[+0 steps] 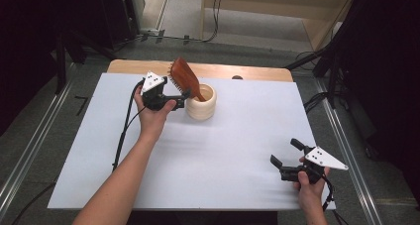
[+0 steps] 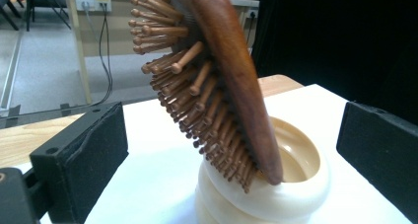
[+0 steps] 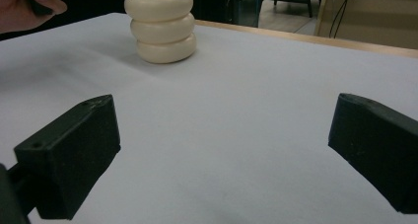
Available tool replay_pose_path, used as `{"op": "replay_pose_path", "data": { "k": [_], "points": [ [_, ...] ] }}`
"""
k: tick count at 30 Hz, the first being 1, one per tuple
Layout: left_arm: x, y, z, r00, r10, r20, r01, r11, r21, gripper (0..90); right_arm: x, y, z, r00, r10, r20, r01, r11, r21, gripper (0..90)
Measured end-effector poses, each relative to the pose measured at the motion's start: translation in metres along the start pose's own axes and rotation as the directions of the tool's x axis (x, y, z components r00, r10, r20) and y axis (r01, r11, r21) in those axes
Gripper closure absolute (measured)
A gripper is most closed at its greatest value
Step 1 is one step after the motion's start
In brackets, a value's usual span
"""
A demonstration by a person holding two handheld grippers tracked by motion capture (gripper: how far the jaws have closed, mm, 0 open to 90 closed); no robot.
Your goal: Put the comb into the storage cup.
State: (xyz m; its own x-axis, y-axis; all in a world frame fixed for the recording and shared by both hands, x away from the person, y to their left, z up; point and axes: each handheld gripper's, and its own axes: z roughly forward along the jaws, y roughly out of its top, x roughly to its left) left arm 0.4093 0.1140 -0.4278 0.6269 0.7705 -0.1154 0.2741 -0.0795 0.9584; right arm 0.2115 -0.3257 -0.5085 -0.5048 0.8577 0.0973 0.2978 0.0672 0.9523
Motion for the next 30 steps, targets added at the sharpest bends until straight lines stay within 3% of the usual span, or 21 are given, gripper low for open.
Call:
{"op": "replay_pose_path", "data": {
  "k": [12,30],
  "points": [
    [-0.004,-0.007,-0.020,0.9999,0.015,0.006,-0.015,0.9997,-0.018,0.0,0.000,0.000,0.000,1.0000,0.002,0.001,-0.002,1.000,0.000,0.0],
    [0.003,-0.026,-0.057,0.9997,0.023,-0.008,-0.023,0.9992,-0.032,0.0,0.001,0.000,0.000,1.0000,-0.001,-0.001,0.001,1.000,0.001,0.0]
  ]
}}
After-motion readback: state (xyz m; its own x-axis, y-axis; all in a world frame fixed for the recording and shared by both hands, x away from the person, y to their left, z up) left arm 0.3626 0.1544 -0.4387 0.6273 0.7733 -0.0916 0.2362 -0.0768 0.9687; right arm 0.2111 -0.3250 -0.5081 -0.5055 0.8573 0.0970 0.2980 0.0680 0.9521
